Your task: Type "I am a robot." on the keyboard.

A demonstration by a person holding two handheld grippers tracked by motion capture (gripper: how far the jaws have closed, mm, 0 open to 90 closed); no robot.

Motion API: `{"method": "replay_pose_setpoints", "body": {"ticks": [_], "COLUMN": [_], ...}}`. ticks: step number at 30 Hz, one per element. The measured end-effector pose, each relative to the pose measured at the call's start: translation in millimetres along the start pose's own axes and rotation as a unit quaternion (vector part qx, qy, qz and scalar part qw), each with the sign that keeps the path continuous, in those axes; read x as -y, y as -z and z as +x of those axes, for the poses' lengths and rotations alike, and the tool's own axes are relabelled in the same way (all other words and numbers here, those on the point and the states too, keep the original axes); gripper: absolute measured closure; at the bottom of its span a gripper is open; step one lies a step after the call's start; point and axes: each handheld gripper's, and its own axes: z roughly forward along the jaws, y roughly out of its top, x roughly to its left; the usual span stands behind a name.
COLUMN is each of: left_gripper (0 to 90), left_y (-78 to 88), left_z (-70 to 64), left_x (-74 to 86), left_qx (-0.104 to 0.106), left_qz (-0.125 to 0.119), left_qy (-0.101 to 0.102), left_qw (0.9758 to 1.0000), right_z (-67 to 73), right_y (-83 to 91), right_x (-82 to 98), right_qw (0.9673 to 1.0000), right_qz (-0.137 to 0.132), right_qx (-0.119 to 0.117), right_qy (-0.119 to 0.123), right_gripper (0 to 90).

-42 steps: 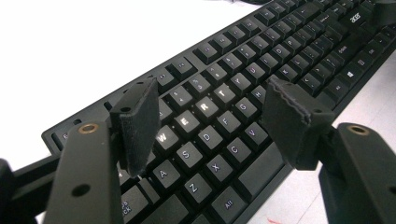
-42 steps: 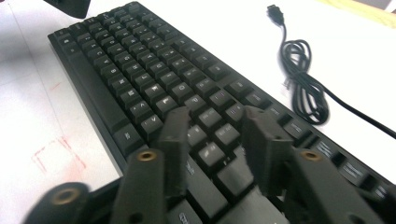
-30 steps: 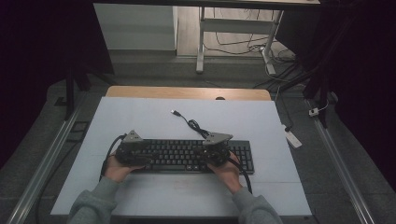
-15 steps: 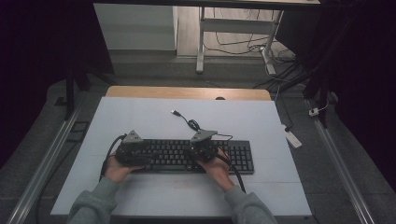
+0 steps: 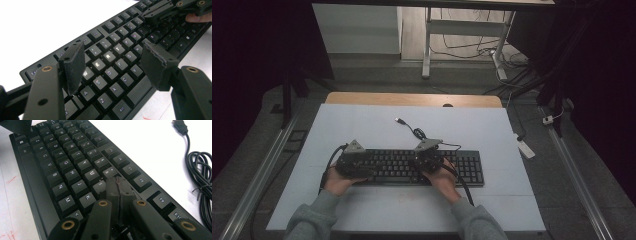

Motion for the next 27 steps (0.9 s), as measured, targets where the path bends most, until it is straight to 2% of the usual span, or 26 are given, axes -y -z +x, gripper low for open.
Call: {"method": "replay_pose_setpoints", "body": {"ticks": [5, 9, 13, 18, 27], "left_gripper": [36.2, 36.1, 36.1, 36.1, 36.1], "left_y": [-0.2, -0.1, 0.4, 0.7, 0.2], "left_z": [-0.3, -0.2, 0.4, 0.4, 0.2], "left_x": [0.0, 0.1, 0.0, 0.1, -0.2], "left_qx": [0.000, 0.000, -0.001, -0.001, -0.003], "left_qz": [0.000, 0.000, -0.001, -0.002, -0.003], "left_qy": [0.000, -0.001, -0.002, 0.000, -0.002], "left_qw": [1.0000, 1.0000, 1.0000, 1.0000, 1.0000], "right_z": [0.9, 1.4, 1.4, 0.6, -7.2], "right_y": [-1.8, -1.0, 5.9, 22.8, 54.0], "right_x": [0.8, 0.4, -1.1, 0.2, 21.4], "right_qw": [1.0000, 1.0000, 0.9999, 0.9995, 0.9987], "right_qz": [0.008, 0.005, -0.016, -0.032, -0.044], "right_qx": [0.003, 0.005, 0.000, 0.001, 0.011], "right_qy": [0.002, 0.002, -0.004, -0.007, -0.025], "right_gripper": [89.9, 89.9, 89.8, 89.5, 73.5]}}
